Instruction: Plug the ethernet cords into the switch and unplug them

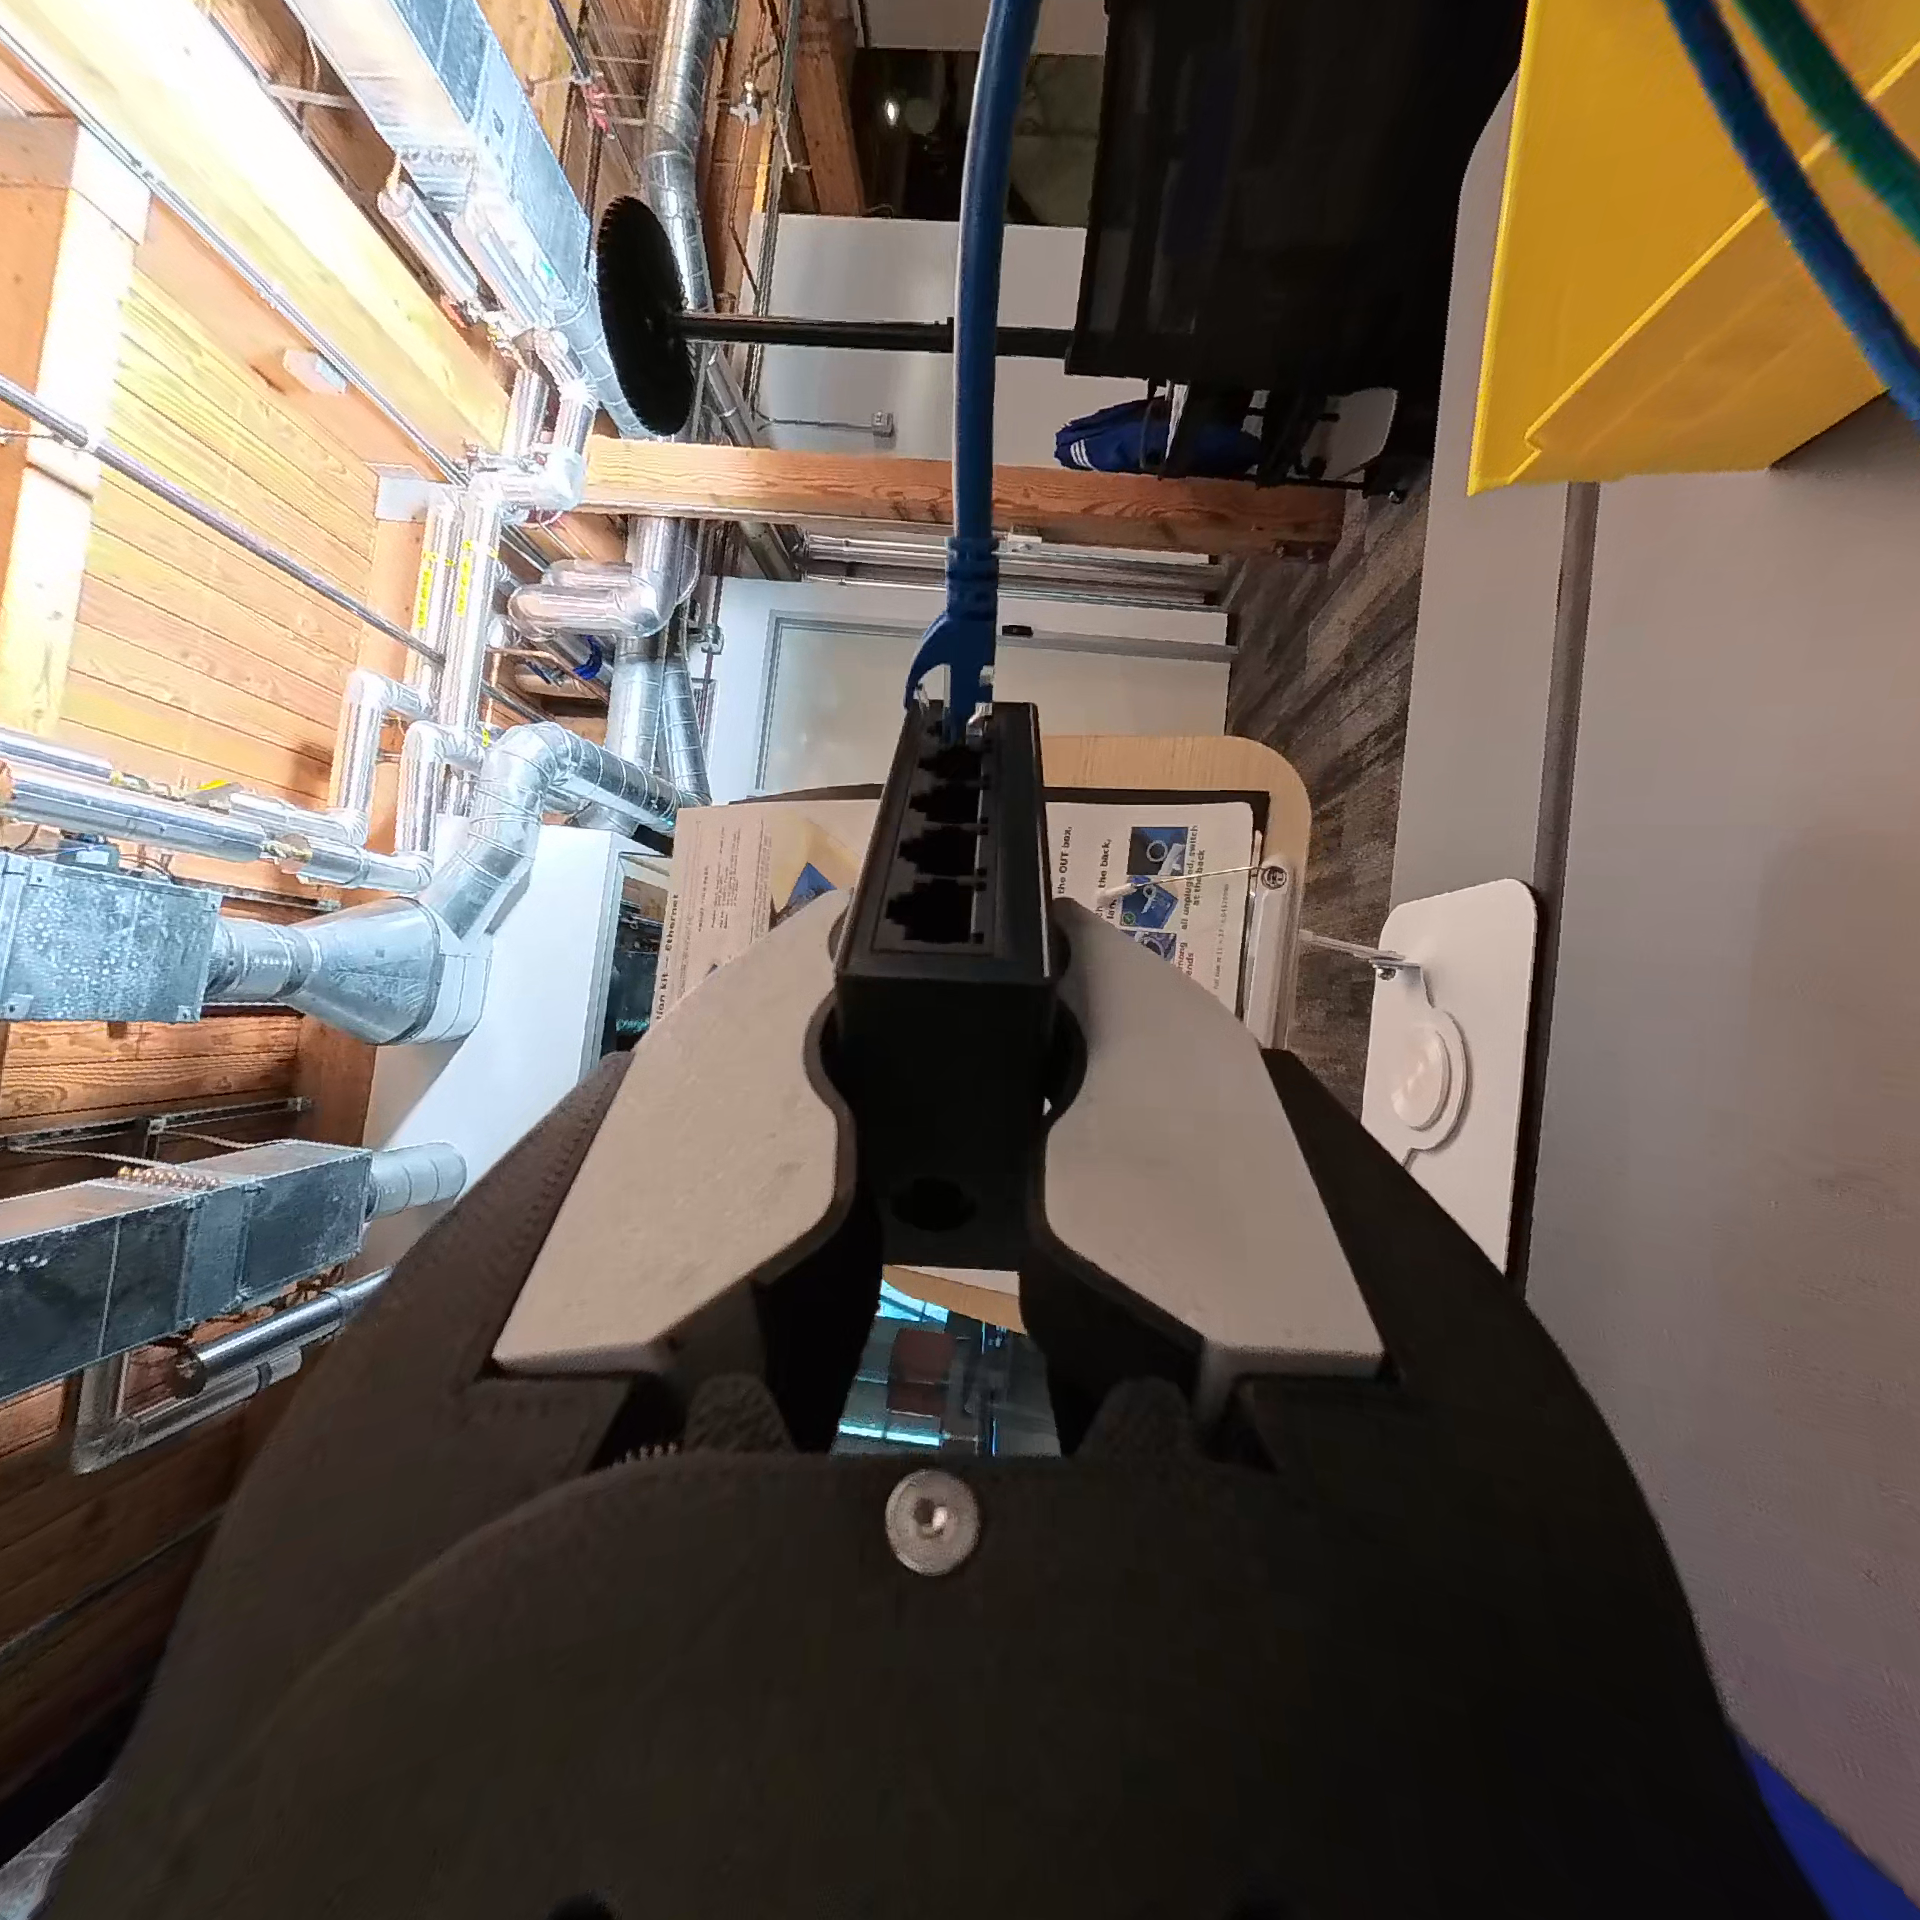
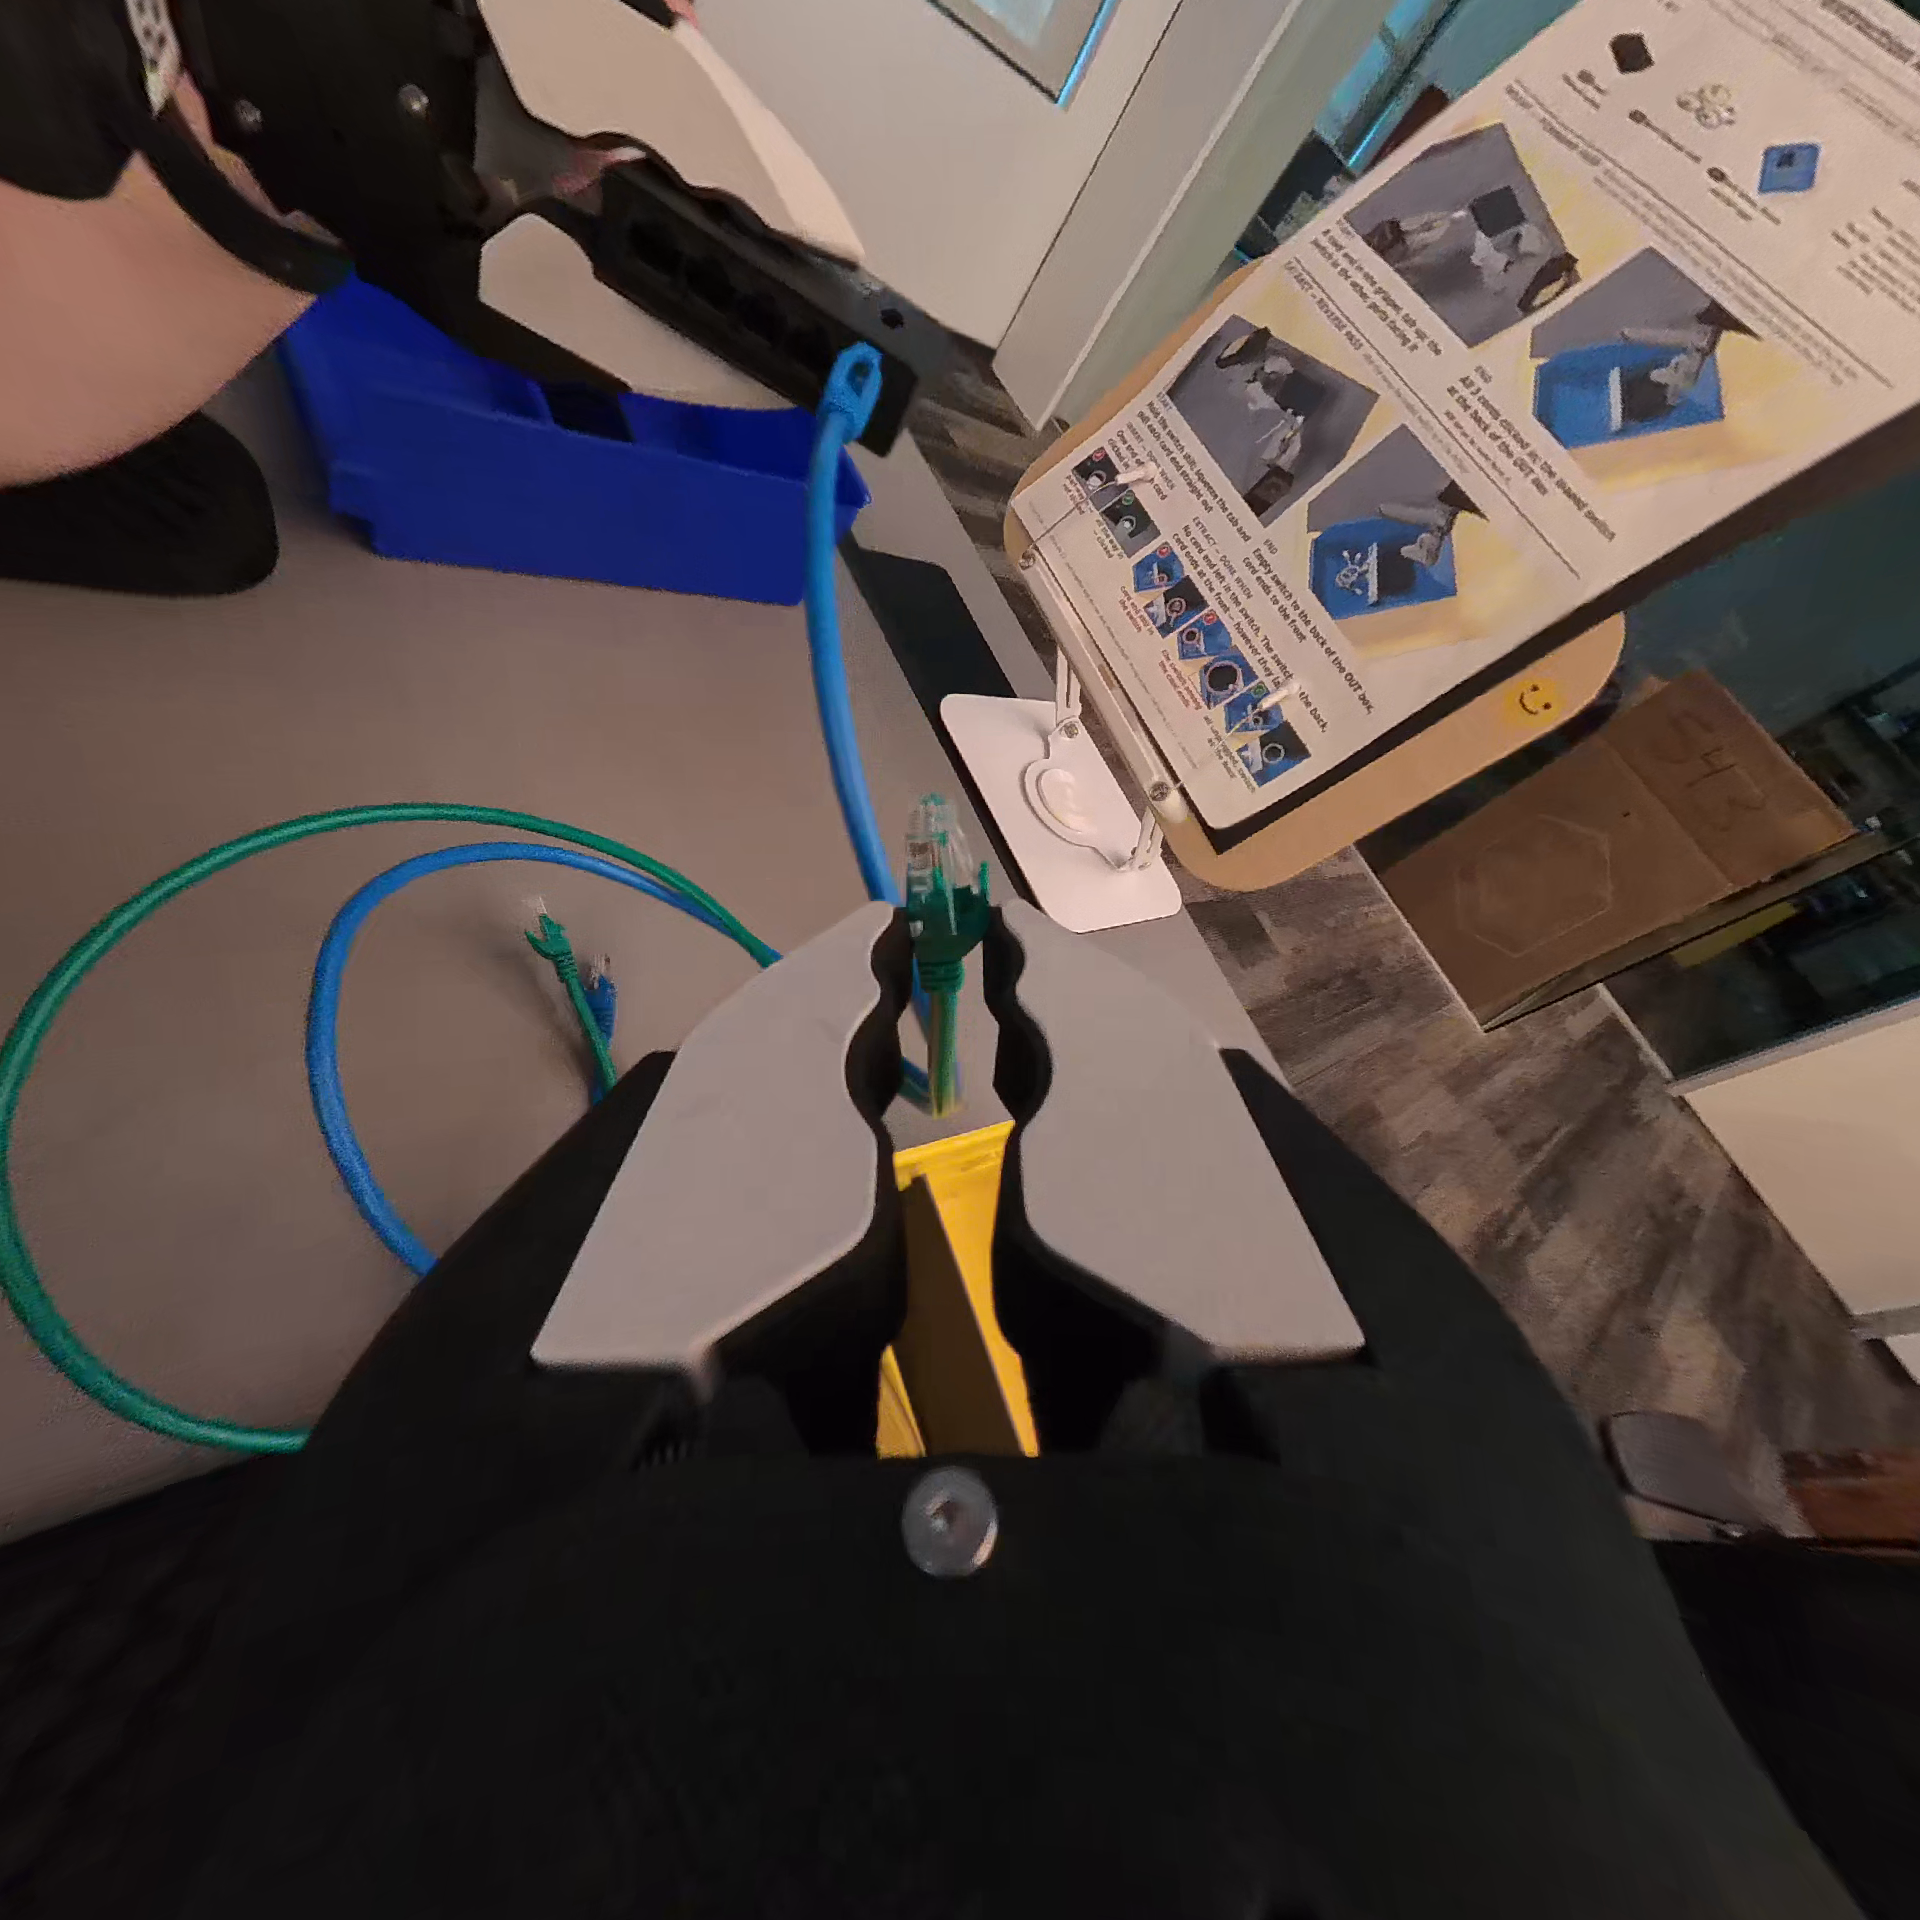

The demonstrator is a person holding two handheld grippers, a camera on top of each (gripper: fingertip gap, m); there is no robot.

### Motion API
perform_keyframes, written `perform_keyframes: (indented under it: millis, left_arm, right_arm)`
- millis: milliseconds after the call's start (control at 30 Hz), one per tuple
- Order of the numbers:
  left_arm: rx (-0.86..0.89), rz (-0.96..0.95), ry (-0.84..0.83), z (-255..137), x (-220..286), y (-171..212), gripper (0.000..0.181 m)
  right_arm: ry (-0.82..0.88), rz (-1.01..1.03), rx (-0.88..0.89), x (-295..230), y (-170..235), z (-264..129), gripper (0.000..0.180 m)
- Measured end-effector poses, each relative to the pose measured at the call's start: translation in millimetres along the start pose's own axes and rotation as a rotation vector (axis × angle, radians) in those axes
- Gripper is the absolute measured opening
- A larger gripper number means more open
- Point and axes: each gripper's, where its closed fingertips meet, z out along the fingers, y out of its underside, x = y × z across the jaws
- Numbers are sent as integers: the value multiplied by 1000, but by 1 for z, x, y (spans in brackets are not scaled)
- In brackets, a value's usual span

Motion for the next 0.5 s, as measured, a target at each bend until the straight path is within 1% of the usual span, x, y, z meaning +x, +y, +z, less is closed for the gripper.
perform_keyframes:
  millis: [100,233,333,500]
  left_arm:
    - [34,-21,-14,-4,-6,-3,28]
    - [113,-101,-40,-16,-20,-8,28]
    - [162,-182,-63,-26,-34,-5,28]
    - [169,-291,-101,-40,-56,14,29]
  right_arm:
    - [13,81,32,9,5,-1,14]
    - [38,234,59,25,13,5,14]
    - [60,312,13,35,24,18,14]
    - [82,297,-97,39,32,43,14]
